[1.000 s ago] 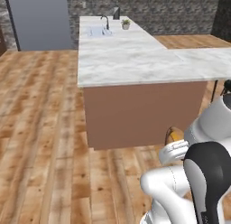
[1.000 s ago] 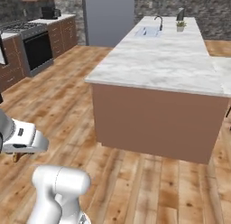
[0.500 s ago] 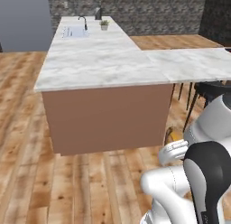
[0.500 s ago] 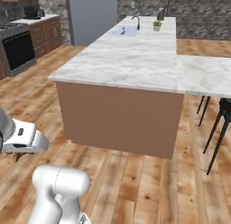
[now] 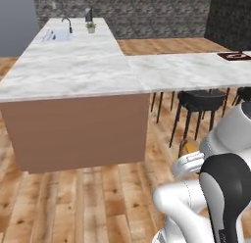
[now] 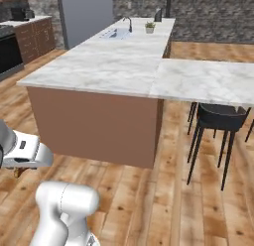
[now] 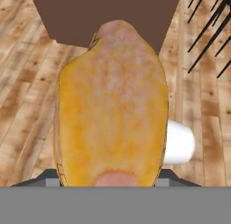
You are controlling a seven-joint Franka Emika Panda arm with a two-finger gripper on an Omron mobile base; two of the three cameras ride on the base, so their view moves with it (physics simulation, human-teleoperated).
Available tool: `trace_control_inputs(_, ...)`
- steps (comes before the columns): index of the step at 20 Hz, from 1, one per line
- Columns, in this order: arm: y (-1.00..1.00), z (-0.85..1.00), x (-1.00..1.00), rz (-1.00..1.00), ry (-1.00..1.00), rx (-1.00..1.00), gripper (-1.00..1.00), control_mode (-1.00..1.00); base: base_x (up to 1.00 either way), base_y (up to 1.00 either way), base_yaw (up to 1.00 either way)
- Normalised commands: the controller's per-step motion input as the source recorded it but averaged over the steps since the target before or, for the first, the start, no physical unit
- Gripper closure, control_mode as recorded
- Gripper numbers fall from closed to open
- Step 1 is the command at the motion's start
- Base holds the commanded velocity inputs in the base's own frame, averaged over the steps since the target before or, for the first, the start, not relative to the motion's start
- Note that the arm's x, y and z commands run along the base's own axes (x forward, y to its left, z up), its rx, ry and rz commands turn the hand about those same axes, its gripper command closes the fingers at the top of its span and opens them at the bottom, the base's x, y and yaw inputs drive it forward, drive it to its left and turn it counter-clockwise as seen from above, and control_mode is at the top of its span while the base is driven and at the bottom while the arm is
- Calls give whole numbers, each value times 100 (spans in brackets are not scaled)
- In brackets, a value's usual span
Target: Gather the mushroom and lime from the fridge and place them on a tray on the dining counter. Then gather the chicken drumsticks from the fridge and place them on the other tray.
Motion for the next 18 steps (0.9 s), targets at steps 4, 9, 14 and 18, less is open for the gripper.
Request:
trace_control_inputs(4, 0, 0, 0, 0, 0, 0, 100, 100, 15, -100, -2)
trace_control_inputs(9, 0, 0, 0, 0, 0, 0, 100, 100, 18, -100, -2)
trace_control_inputs(14, 0, 0, 0, 0, 0, 0, 100, 100, 32, -100, -3)
trace_control_inputs(18, 0, 0, 0, 0, 0, 0, 100, 100, 44, -100, -1)
